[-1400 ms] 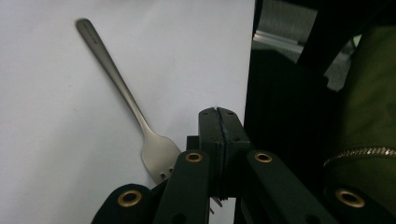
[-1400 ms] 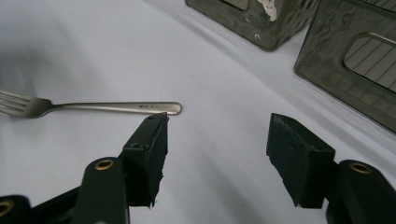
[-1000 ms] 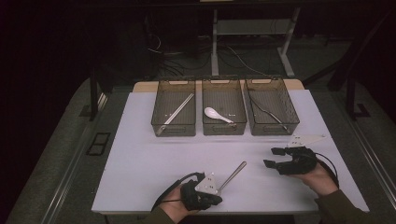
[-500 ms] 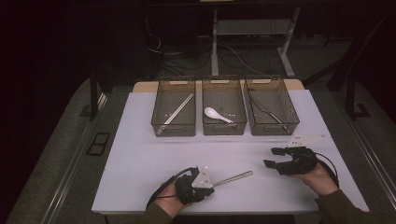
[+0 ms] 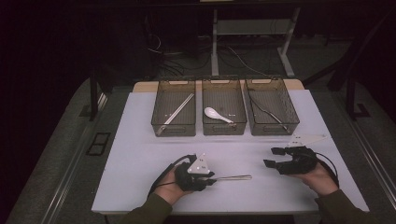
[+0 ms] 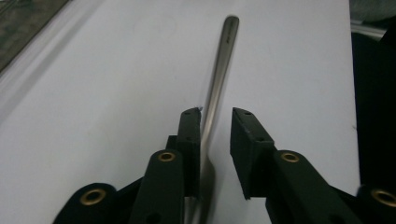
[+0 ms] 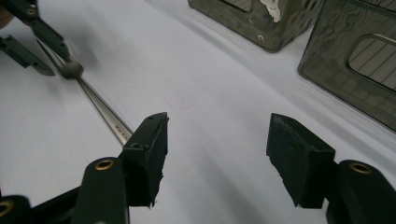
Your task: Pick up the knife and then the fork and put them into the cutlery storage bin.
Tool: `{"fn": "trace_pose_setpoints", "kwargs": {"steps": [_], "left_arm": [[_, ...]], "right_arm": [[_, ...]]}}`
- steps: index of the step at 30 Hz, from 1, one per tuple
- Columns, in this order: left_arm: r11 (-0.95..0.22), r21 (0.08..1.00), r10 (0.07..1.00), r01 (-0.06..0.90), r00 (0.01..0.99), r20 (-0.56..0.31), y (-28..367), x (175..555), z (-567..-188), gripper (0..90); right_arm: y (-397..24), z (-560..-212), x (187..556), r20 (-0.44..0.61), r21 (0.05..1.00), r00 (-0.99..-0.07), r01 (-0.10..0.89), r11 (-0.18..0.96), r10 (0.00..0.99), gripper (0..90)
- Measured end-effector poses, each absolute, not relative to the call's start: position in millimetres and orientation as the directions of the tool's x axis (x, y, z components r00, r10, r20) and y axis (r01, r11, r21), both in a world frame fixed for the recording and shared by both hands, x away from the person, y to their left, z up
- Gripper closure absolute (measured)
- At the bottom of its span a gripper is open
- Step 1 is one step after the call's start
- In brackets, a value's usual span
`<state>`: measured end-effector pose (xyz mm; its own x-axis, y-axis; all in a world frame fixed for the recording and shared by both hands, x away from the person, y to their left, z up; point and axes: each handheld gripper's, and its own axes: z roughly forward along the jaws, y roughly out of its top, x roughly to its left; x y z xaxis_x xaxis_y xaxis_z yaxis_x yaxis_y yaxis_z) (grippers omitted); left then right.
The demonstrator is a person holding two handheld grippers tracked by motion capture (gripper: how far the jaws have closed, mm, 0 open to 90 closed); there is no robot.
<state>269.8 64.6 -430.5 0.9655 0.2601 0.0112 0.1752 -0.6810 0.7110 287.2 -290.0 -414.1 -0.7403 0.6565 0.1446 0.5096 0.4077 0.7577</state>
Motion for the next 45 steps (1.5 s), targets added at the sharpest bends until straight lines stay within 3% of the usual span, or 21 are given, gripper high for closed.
{"fn": "trace_pose_setpoints", "kwargs": {"steps": [7, 18, 31, 45], "left_arm": [[-0.675, 0.717, 0.218, 0.174, 0.975, -0.032, 52.2, 285.0, -438.5, 69.7], [-0.717, 0.688, 0.157, 0.109, 0.988, 0.007, 45.1, 284.8, -446.3, 82.6], [-0.722, 0.687, 0.131, 0.087, 0.991, 0.011, 44.4, 279.8, -438.6, 84.7], [-0.698, 0.715, 0.074, 0.038, 0.997, 0.020, 41.7, 269.0, -420.0, 84.9]], "right_arm": [[-291.0, -413.6, 287.4, 0.146, 0.759, -0.741, 0.509, 0.406, 0.655, 38.6], [-289.7, -414.1, 287.5, 0.142, 0.762, -0.745, 0.503, 0.408, 0.652, 38.6], [-287.2, -408.4, 286.5, 0.103, 0.766, -0.766, 0.468, 0.441, 0.634, 38.5], [-225.7, -391.2, 273.7, 0.064, 0.744, -0.925, 0.295, 0.599, 0.376, 42.6]]}}
